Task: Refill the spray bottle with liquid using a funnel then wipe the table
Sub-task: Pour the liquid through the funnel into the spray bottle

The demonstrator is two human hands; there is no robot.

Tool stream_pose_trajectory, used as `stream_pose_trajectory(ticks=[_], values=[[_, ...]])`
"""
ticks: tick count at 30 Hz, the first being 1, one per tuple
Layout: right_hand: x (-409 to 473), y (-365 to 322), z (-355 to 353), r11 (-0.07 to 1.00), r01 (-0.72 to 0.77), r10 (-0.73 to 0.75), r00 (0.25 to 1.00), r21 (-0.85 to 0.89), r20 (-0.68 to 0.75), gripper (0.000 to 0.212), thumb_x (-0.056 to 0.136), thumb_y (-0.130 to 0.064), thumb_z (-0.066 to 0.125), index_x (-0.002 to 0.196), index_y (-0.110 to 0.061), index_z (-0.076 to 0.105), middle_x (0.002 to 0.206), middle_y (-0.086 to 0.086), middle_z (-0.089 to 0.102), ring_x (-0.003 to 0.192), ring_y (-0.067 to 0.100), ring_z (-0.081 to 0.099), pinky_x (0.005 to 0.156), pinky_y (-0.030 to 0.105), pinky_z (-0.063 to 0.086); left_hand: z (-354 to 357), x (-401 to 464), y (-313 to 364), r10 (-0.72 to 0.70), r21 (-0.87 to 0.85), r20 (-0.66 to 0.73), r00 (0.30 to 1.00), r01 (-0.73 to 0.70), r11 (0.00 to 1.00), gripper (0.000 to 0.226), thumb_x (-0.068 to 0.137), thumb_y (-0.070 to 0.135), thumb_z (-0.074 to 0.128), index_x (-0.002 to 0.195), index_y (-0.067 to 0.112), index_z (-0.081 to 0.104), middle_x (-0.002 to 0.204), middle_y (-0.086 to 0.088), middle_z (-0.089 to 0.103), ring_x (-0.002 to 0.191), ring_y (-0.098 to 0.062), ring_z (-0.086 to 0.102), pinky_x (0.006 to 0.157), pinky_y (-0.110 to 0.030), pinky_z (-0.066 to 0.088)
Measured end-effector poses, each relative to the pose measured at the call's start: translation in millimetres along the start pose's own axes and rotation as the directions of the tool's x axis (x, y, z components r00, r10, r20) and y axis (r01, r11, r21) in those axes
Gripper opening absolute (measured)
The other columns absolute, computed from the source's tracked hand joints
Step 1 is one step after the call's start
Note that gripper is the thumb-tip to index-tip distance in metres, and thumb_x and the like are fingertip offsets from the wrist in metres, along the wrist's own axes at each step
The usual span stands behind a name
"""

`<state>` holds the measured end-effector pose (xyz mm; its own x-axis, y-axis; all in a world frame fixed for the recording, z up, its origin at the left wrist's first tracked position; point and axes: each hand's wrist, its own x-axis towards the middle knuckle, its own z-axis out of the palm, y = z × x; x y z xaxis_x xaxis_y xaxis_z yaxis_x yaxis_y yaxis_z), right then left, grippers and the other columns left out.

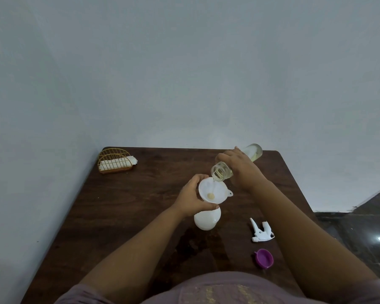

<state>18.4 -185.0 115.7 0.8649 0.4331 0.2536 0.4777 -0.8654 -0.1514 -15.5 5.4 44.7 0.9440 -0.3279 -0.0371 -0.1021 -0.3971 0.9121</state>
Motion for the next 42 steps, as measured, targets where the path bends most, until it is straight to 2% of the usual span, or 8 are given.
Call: stream_pose_trajectory(ticks=[6, 18, 35, 42], values=[[0.0, 2.0, 1.2, 1.0, 0.02, -0.02, 1.0, -0.004, -0.024, 0.044, 0.065, 0.001, 0.073, 0.102, -0.017, 0.059, 0.096, 0.001, 0.062, 0.096, 0.024, 0.057, 0.107, 0.038, 0.029, 0.5, 0.0, -1.2, 0.0, 0.001, 0.0, 1.0, 0.0, 1.0, 0.079, 0.062, 0.028, 0.09, 0.127, 0.029, 0.045, 0.126, 0.008, 0.055, 0.113, -0.016, 0.055, 0.094, -0.036, 0.054], [-3.0, -1.2, -0.5, 1.0, 0.0, 0.0, 1.0, 0.007, -0.013, 0.043, 0.065, 0.001, 0.073, 0.104, -0.014, 0.06, 0.099, 0.005, 0.062, 0.099, 0.026, 0.056, 0.113, 0.045, 0.025, 0.8, 0.9, -2.8, -0.015, -0.003, 0.004, 1.0, 0.015, 1.0, 0.079, 0.062, 0.031, 0.09, 0.126, 0.033, 0.044, 0.126, 0.01, 0.054, 0.113, -0.016, 0.055, 0.096, -0.04, 0.053], [-0.3, -0.8, -3.6, 1.0, -0.001, 0.001, 1.0, -0.024, -0.029, 0.044, 0.066, 0.001, 0.074, 0.103, -0.017, 0.059, 0.103, 0.002, 0.064, 0.1, 0.025, 0.056, 0.11, 0.038, 0.025, -0.2, 1.6, -3.8, -0.014, 0.011, 0.008, 1.0, 0.014, 1.0, 0.081, 0.061, 0.031, 0.09, 0.127, 0.033, 0.045, 0.125, 0.01, 0.054, 0.113, -0.016, 0.055, 0.095, -0.041, 0.054], [0.8, 2.3, -3.3, 0.999, 0.022, -0.024, 0.998, -0.027, -0.05, 0.044, 0.063, 0.003, 0.07, 0.1, -0.017, 0.058, 0.096, 0.001, 0.064, 0.091, 0.024, 0.055, 0.099, 0.035, 0.033, -0.8, 1.1, -4.1, -0.016, -0.001, 0.007, 1.0, 0.016, 1.0, 0.08, 0.061, 0.028, 0.091, 0.125, 0.034, 0.045, 0.124, 0.012, 0.054, 0.112, -0.014, 0.055, 0.093, -0.038, 0.054]])
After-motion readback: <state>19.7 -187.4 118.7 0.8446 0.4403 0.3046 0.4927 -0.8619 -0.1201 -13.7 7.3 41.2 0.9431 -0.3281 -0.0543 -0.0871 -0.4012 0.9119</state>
